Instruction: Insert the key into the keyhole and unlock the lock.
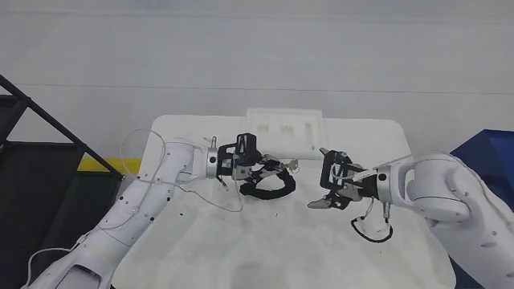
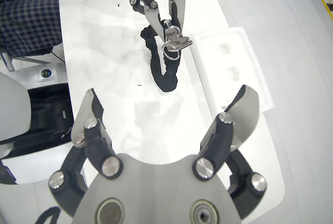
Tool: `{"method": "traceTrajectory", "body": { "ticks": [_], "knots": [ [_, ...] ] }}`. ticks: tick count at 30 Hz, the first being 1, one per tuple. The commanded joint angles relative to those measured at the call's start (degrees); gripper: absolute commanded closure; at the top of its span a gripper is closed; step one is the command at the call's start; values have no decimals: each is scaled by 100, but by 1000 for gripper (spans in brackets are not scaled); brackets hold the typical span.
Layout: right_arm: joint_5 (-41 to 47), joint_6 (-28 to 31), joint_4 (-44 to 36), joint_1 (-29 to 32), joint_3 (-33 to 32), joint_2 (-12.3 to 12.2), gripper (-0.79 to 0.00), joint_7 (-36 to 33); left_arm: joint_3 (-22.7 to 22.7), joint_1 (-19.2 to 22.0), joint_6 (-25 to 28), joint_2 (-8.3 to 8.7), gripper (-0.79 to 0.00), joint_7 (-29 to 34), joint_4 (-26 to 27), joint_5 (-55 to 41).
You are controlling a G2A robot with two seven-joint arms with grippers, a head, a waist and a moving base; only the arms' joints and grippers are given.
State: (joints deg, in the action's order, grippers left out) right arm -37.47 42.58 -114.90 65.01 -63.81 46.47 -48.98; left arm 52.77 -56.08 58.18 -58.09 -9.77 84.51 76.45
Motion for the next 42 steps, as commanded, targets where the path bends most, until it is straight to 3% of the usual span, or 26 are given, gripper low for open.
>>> {"method": "traceTrajectory", "body": {
  "ticks": [1,11,20,24,27,33,38,40,42],
  "knots": [
    [-141,142,9,-26,41,2,-785,27,-183,108,-18,38,0,364,54,-360],
    [-660,362,89,-116,220,45,-785,392,-893,926,-18,335,0,1849,183,-1847],
    [-732,325,120,-98,231,44,-785,359,-1462,1371,-18,409,0,2479,150,-2628],
    [-1386,771,228,-263,393,48,-785,192,-1639,1541,-18,409,0,2645,70,-2756],
    [-1890,1236,328,-480,449,81,-785,661,-1755,1629,-18,400,0,2692,17,-2846],
    [-3308,1542,360,-523,496,136,-785,2533,-1958,1763,-18,373,0,2681,-122,-3020],
    [-4300,1542,562,-490,612,122,-382,3734,-2067,1848,-18,345,0,2606,-196,-3011],
    [-4588,1485,628,-481,604,123,-391,4082,-2088,1869,-18,337,0,2550,-218,-2997],
    [-4873,1348,643,-445,605,124,-345,4395,-2104,1886,-18,331,0,2500,-242,-2979]
  ]
}}
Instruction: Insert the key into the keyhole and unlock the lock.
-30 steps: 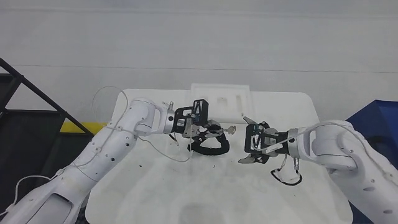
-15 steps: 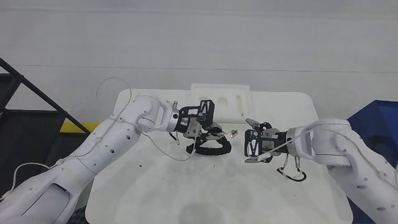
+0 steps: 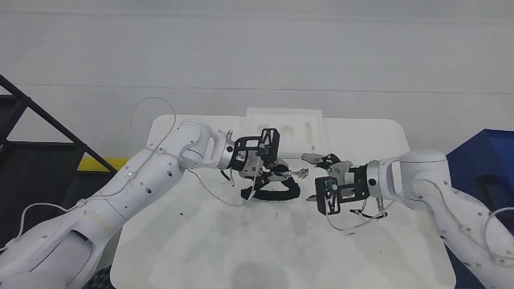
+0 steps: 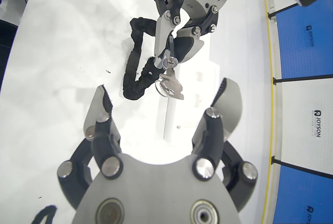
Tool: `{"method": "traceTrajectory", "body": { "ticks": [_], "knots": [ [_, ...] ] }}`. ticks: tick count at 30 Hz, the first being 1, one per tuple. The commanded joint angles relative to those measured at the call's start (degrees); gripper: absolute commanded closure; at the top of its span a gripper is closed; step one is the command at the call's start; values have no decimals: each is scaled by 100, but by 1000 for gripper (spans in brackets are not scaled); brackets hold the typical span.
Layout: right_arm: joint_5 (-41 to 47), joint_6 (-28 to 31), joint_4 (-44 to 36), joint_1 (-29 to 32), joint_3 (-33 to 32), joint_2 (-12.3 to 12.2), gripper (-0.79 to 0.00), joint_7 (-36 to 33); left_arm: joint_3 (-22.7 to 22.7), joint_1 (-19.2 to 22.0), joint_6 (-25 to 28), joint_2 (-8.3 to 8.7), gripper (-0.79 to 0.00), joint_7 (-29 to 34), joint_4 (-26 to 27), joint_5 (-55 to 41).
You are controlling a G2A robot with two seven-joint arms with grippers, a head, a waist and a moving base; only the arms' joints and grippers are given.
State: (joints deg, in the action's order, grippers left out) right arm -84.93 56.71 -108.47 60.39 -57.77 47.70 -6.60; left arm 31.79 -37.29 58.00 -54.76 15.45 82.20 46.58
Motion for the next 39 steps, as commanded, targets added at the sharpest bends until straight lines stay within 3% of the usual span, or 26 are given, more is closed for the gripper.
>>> {"method": "traceTrajectory", "body": {
  "ticks": [1,8,16,22,32,33,34,35,36,39],
  "knots": [
    [-264,-123,13,41,-3,-2,-329,302,-14,14,0,-5,0,-45,-18,14],
    [-979,-584,16,229,-22,-18,-135,1069,-41,41,0,7,0,-182,-31,61],
    [-1184,-690,104,268,15,-2,0,1554,-113,21,0,43,0,-401,4,81],
    [-99,-535,507,319,-68,48,0,1637,-117,35,0,58,0,-626,-31,189],
    [2142,-345,652,366,-124,115,0,576,-60,-71,0,69,0,-1218,45,825],
    [2290,-327,642,349,-121,119,-28,487,-60,-74,0,69,0,-1258,46,882],
    [2439,-306,665,346,-111,122,-219,387,-52,-76,0,71,0,-1291,36,937],
    [2573,-294,677,333,-106,125,-416,274,-36,-81,0,72,0,-1316,18,996],
    [2710,-294,678,322,-105,128,-785,199,-15,-92,0,73,0,-1334,-16,1049],
    [3065,-208,744,294,-97,130,-785,-46,64,-137,-28,77,0,-1347,-130,1191]
  ]
}}
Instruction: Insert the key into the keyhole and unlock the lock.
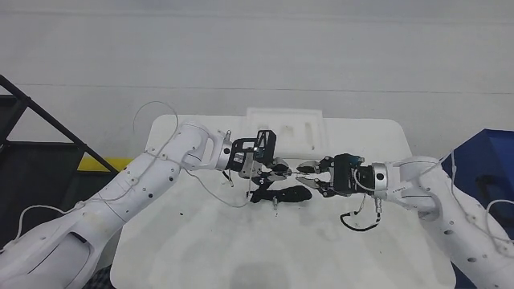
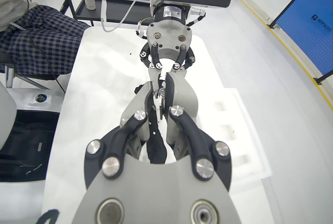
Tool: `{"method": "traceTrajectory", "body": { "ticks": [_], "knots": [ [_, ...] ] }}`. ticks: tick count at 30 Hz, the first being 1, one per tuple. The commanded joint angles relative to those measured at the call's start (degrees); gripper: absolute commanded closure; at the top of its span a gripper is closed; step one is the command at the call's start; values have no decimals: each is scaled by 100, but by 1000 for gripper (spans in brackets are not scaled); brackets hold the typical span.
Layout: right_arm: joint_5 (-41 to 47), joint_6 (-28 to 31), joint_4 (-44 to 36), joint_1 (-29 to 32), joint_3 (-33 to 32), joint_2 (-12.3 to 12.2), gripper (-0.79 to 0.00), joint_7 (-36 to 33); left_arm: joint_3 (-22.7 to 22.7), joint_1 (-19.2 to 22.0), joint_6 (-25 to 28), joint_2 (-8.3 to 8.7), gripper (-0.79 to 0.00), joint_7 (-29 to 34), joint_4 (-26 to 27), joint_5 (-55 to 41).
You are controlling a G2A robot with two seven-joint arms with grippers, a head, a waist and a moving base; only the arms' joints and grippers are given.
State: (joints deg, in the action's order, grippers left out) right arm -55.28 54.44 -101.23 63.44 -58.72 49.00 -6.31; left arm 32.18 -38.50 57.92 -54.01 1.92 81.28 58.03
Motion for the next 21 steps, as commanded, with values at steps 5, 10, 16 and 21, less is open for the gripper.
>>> {"method": "traceTrajectory", "body": {
  "ticks": [5,10,16,21],
  "knots": [
    [640,123,155,-15,14,2,-785,-348,117,-188,-155,30,0,215,-245,263],
    [1024,109,274,-1,-2,-7,-785,-657,46,-375,-183,4,0,508,-423,318],
    [1379,-66,323,107,-199,-54,-785,-956,-257,-494,-3,-165,0,712,-592,182],
    [1663,-195,236,132,-377,-101,-785,-1331,-631,-441,8,-397,-785,913,-835,-56]
  ]
}}
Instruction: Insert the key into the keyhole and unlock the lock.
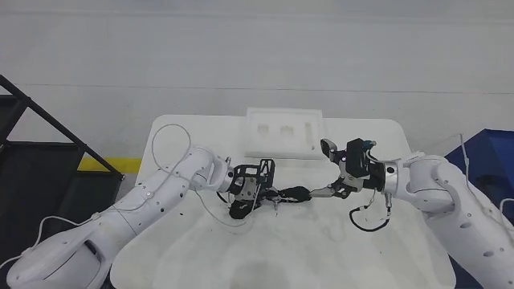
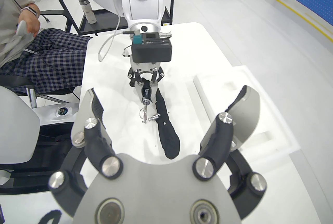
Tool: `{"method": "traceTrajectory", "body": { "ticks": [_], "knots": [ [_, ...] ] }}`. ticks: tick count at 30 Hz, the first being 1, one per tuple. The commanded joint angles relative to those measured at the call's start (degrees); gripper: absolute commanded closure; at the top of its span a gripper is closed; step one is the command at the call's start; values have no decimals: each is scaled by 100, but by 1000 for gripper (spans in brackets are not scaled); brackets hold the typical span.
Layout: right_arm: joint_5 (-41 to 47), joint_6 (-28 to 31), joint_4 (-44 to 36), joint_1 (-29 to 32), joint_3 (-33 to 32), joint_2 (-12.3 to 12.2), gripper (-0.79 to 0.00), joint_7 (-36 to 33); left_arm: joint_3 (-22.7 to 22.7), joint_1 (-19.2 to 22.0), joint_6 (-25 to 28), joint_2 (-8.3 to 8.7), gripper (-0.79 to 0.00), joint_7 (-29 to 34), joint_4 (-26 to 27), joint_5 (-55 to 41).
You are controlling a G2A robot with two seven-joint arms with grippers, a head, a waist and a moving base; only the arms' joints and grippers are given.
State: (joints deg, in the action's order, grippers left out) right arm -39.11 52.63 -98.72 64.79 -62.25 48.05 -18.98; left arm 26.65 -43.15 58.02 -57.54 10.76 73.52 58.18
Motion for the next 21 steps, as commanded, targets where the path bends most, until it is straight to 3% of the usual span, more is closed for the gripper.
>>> {"method": "traceTrajectory", "body": {
  "ticks": [1,6,10,18,21],
  "knots": [
    [96,-31,-27,-13,-46,-12,-785,-137,-152,56,-2,-92,-785,26,-118,-172],
    [303,-83,-55,-163,-78,-19,-785,-495,-400,347,-2,-245,-785,-159,-448,-591],
    [547,-17,48,-484,57,18,-785,-770,-427,640,-2,-218,-785,-487,-521,-854],
    [1067,-1,290,-1570,476,165,-785,-1407,-63,1331,-2,225,-785,-1023,-525,-1441],
    [1293,-61,458,-2084,711,263,-785,-1599,112,1517,-2,407,-785,-906,-403,-1674]
  ]
}}
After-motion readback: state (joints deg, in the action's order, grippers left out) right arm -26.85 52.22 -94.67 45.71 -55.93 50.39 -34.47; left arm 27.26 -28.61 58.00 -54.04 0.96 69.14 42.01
